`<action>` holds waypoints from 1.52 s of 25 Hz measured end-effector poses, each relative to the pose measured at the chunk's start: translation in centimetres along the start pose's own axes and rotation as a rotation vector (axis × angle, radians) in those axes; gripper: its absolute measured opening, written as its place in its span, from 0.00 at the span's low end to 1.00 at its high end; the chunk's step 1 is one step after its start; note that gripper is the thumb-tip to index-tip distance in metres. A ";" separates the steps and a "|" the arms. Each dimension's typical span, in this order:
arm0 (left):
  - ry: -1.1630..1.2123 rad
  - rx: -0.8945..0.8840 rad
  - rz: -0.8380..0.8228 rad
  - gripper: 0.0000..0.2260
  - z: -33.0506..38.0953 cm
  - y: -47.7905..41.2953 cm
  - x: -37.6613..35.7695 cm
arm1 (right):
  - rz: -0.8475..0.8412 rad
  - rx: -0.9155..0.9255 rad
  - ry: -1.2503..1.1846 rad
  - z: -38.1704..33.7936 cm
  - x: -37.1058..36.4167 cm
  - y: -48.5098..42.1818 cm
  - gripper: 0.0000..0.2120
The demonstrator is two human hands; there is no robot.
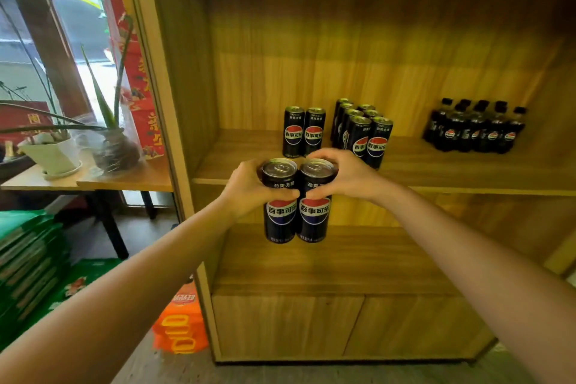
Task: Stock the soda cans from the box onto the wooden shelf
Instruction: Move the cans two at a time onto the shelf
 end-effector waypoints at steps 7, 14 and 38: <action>0.050 0.045 0.036 0.28 -0.6 -11.5 -0.5 | 0.236 -0.123 -0.213 3.6 4.4 -9.2 0.31; 0.078 0.064 0.047 0.31 -4.1 -20.0 -1.6 | 0.416 -0.127 -0.325 6.8 5.5 -16.1 0.30; 0.065 -0.093 0.209 0.31 -8.3 -24.9 -2.6 | 0.414 -0.102 -0.262 10.2 5.2 -22.0 0.33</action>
Point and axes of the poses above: each hand's wrist, its own y-axis away from the middle knuckle, its own x-axis out of the back of the hand, z = x × y, the point moved 4 cm from there along -y, towards the middle knuckle, and after that the axes turned 6 degrees about -x, right-handed, at the moved point
